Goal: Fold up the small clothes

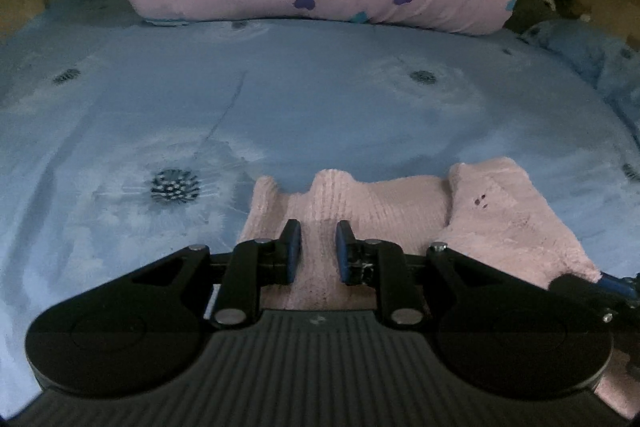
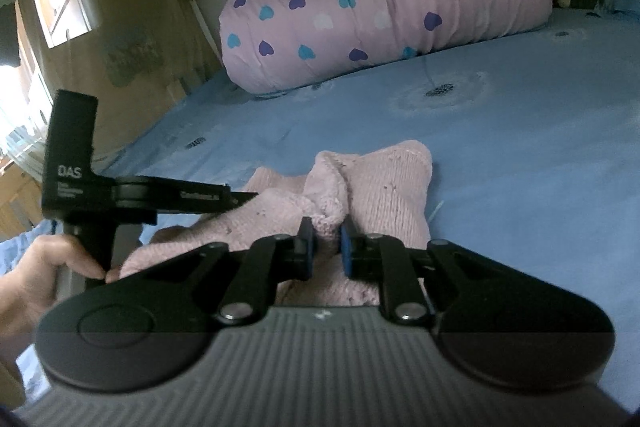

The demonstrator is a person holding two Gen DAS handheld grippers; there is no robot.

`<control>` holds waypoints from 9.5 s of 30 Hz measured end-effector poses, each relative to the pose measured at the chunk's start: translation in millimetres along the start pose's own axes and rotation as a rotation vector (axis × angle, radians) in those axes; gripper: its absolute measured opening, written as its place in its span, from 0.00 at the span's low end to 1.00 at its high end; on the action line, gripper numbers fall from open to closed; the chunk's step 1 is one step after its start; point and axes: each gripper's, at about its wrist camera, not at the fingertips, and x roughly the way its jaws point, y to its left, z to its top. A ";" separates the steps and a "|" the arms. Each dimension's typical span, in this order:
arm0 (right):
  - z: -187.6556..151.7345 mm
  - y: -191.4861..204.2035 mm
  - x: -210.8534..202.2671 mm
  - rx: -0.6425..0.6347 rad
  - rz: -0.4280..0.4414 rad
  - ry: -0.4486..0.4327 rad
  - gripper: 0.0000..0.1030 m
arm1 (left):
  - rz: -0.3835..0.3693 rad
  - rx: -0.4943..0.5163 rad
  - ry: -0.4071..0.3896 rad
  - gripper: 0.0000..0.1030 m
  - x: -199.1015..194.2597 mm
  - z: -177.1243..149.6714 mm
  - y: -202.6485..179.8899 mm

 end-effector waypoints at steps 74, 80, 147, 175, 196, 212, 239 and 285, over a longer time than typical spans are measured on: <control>93.9 90.4 51.0 -0.008 0.175 0.014 0.11 | -0.029 -0.112 -0.127 0.75 -129.8 -59.1 0.7; 103.3 97.5 68.4 -0.024 0.115 0.076 0.13 | -0.037 -0.153 -0.097 0.72 -110.6 -59.6 5.8; -71.8 64.4 -67.2 -0.372 -0.233 0.078 0.26 | -0.193 -0.385 0.122 0.29 -123.8 -100.5 71.3; -7.8 -6.4 -17.5 0.200 0.024 0.247 0.70 | -0.162 -0.446 0.090 0.90 -81.4 -84.6 48.2; -16.3 -17.6 16.6 0.264 0.125 0.310 0.78 | -0.180 -0.453 0.094 0.90 -71.7 -87.7 51.3; 7.7 3.4 2.6 0.325 0.198 0.254 0.45 | -0.385 -0.574 0.090 0.47 -82.7 -90.9 61.4; -59.9 -64.1 -175.8 0.307 -0.009 0.341 0.55 | -0.363 -0.302 0.181 0.48 -206.2 -205.1 -89.5; -117.8 38.9 -286.8 -0.150 -0.226 0.042 0.63 | -0.034 -0.066 0.035 0.93 -306.6 -227.2 -149.1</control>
